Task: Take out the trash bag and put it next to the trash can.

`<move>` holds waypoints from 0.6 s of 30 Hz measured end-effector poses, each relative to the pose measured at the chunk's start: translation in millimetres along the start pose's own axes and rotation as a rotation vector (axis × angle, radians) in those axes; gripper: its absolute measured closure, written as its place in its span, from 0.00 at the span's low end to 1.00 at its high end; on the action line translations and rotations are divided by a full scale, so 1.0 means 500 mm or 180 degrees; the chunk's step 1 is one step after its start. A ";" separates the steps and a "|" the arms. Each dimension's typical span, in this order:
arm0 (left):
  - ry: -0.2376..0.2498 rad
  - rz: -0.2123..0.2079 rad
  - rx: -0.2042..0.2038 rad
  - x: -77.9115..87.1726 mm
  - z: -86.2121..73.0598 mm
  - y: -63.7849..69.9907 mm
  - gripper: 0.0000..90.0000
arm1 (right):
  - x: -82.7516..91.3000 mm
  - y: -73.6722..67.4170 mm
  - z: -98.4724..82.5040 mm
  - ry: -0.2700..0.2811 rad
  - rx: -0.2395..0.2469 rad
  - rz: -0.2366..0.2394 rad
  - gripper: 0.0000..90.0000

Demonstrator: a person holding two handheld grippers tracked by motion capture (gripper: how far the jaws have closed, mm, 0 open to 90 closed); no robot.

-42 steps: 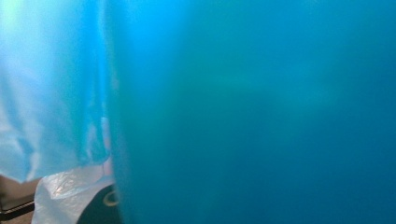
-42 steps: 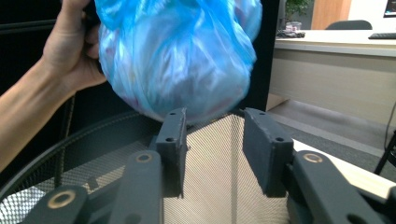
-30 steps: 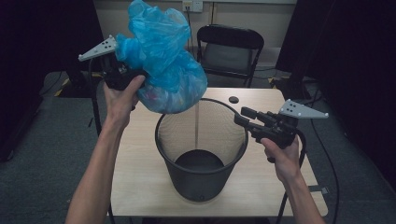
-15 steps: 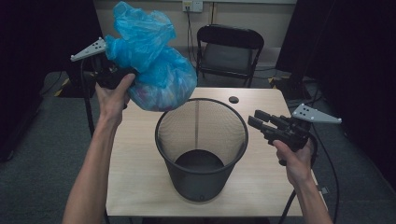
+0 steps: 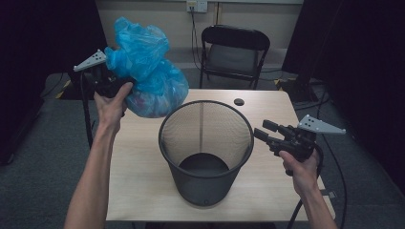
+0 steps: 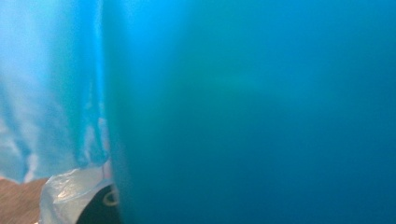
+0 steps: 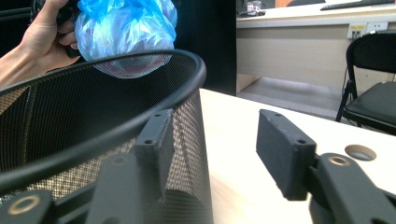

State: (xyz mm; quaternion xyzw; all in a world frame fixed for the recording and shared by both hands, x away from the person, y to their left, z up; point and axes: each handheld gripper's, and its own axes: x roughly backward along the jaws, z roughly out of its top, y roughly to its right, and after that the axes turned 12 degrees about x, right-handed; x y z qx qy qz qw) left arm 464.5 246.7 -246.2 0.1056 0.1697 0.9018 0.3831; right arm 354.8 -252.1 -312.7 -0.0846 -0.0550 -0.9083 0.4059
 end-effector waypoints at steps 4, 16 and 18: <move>-0.0096 0.0041 0.0017 -0.006 -0.026 -0.013 0.92 | 0.001 -0.001 -0.020 -0.0073 -0.0020 -0.0050 0.44; -0.0433 0.0183 0.0106 -0.035 -0.124 -0.053 0.92 | -0.004 -0.005 -0.091 -0.0306 -0.0144 -0.0095 0.38; -0.0453 0.0184 0.0117 -0.036 -0.130 -0.055 0.92 | -0.005 -0.006 -0.095 -0.0322 -0.0147 -0.0095 0.38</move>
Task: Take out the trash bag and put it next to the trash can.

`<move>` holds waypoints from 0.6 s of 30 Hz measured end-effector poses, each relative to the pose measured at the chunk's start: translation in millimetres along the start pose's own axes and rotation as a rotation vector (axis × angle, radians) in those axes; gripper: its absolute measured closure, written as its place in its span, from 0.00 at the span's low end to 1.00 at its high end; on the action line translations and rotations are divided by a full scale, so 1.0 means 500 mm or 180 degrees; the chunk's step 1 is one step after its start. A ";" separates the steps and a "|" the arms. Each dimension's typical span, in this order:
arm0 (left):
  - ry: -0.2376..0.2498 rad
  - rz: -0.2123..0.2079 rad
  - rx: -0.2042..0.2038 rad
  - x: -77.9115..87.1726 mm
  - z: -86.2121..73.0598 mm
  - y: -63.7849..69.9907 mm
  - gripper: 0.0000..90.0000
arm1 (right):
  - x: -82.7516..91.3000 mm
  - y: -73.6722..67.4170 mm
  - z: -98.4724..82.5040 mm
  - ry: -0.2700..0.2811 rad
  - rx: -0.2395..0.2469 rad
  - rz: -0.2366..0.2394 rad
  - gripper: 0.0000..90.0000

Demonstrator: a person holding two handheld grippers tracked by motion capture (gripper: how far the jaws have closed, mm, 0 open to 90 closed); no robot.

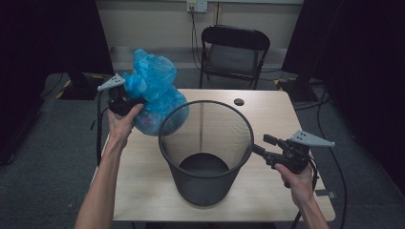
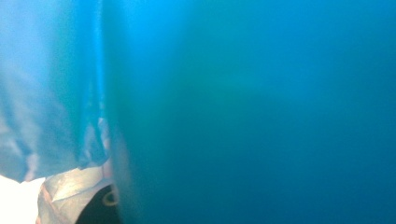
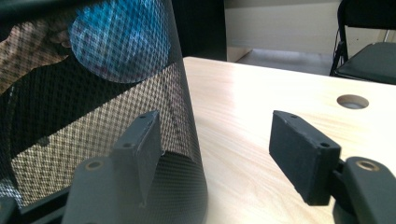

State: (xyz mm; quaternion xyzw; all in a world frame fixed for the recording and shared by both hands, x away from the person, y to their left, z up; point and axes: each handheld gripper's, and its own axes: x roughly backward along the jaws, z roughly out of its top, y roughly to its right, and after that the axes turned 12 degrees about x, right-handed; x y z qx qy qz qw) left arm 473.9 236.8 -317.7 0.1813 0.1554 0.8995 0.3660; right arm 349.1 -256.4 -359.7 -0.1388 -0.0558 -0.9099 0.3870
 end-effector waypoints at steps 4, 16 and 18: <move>-0.0066 -0.0010 0.0024 -0.007 -0.020 -0.008 0.92 | -0.009 -0.006 -0.011 -0.0083 0.0019 0.0002 0.37; -0.0402 -0.0021 0.0101 -0.044 -0.079 -0.043 0.89 | -0.017 -0.006 -0.021 -0.0131 0.0012 0.0008 0.37; -0.0460 -0.0026 0.0148 -0.050 -0.083 -0.045 0.78 | -0.017 -0.005 -0.022 -0.0141 0.0012 0.0007 0.37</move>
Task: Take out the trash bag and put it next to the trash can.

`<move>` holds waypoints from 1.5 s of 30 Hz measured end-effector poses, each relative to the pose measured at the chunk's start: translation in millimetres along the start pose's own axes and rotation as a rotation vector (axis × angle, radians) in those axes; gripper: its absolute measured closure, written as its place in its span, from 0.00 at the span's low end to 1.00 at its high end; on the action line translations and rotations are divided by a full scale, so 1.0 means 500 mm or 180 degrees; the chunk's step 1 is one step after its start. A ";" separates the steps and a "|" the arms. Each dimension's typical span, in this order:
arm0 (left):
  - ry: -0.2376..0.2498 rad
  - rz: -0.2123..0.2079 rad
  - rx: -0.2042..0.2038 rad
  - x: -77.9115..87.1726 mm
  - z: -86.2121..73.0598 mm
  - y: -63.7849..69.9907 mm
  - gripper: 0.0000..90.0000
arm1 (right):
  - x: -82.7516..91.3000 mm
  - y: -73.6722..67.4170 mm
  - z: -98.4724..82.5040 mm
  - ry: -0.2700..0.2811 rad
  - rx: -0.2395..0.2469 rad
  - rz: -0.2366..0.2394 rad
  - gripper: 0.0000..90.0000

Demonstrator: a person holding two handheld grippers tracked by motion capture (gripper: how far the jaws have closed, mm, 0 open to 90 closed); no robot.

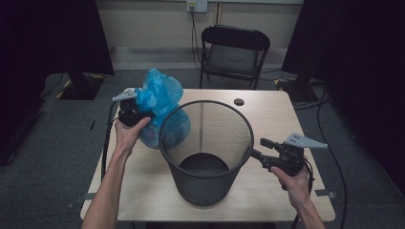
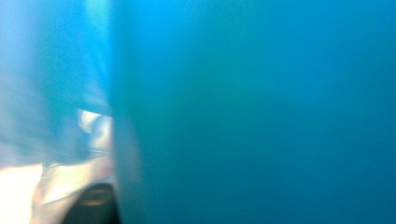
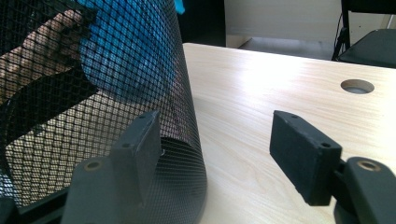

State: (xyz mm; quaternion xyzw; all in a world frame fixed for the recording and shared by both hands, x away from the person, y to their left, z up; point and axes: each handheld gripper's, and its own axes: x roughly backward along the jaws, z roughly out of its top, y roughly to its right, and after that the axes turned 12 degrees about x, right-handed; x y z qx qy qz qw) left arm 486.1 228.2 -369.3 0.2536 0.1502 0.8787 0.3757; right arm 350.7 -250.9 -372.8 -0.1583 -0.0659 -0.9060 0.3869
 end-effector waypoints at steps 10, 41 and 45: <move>0.0045 0.0118 0.0124 0.019 0.006 0.000 0.28 | -0.001 0.004 -0.002 0.0002 -0.0019 0.0001 0.37; -0.0064 0.0173 0.0011 0.003 0.008 0.039 0.24 | 0.000 0.004 -0.003 0.0010 -0.0030 0.0015 0.37; -0.0055 0.0299 -0.0092 0.041 -0.012 0.039 0.20 | -0.001 0.002 -0.002 0.0003 -0.0023 0.0027 0.37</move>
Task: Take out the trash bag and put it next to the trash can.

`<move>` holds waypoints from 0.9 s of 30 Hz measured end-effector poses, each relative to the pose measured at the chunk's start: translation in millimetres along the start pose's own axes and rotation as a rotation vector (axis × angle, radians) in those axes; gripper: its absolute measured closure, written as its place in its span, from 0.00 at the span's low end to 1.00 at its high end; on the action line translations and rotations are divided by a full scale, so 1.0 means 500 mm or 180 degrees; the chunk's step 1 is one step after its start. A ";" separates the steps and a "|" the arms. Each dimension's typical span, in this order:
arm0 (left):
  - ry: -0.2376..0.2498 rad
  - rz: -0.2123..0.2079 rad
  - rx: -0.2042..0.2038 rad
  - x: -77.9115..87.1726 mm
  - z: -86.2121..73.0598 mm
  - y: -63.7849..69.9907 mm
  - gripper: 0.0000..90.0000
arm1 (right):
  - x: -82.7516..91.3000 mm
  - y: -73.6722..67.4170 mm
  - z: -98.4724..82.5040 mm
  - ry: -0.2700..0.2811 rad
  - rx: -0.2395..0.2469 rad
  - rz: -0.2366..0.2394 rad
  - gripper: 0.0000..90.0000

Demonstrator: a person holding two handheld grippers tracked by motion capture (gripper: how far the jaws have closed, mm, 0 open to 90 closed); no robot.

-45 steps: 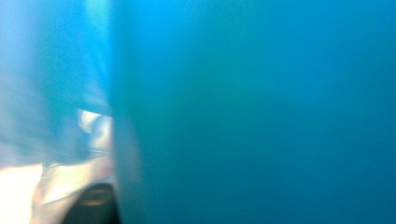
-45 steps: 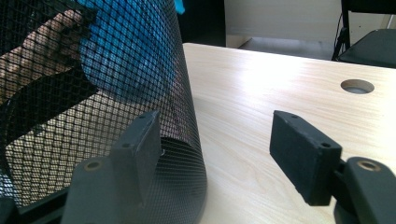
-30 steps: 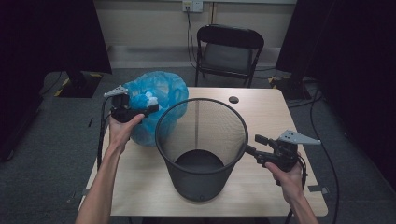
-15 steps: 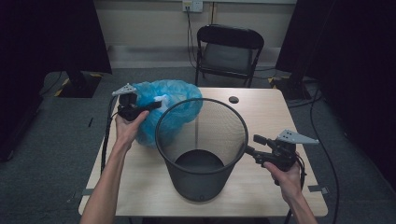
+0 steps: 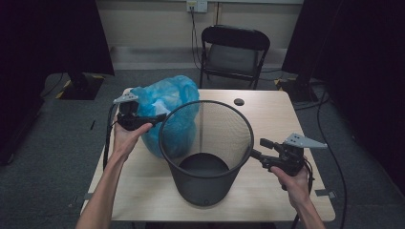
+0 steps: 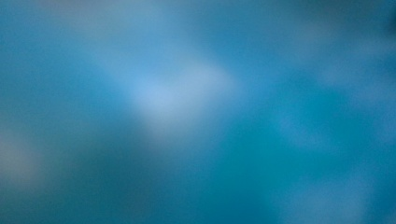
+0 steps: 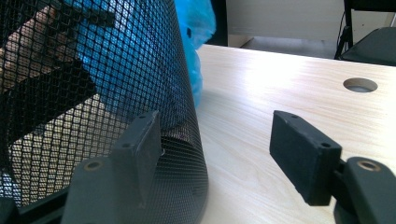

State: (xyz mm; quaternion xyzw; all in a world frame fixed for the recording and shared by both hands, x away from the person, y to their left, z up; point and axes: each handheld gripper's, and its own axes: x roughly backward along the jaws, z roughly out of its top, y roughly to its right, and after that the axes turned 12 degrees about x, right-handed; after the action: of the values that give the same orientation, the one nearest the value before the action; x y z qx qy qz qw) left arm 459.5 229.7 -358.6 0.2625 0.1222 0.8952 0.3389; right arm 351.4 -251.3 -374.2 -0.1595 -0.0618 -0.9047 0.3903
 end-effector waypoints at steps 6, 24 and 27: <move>0.0021 0.0094 -0.0023 0.054 -0.043 -0.012 0.19 | -0.005 -0.006 0.002 0.0004 0.0029 0.0027 0.37; -0.0150 0.0220 -0.0187 0.134 -0.188 -0.011 0.54 | -0.015 -0.015 0.001 -0.0021 0.0055 0.0057 0.37; -0.0151 0.0151 -0.0119 0.105 -0.203 -0.010 0.71 | -0.016 -0.017 0.001 -0.0031 0.0043 0.0062 0.37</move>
State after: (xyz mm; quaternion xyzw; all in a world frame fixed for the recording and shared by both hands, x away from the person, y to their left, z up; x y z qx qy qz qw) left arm 372.6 264.5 -424.6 0.2802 0.0911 0.8986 0.3252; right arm 350.6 -239.6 -376.6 -0.1619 -0.0682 -0.8996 0.3999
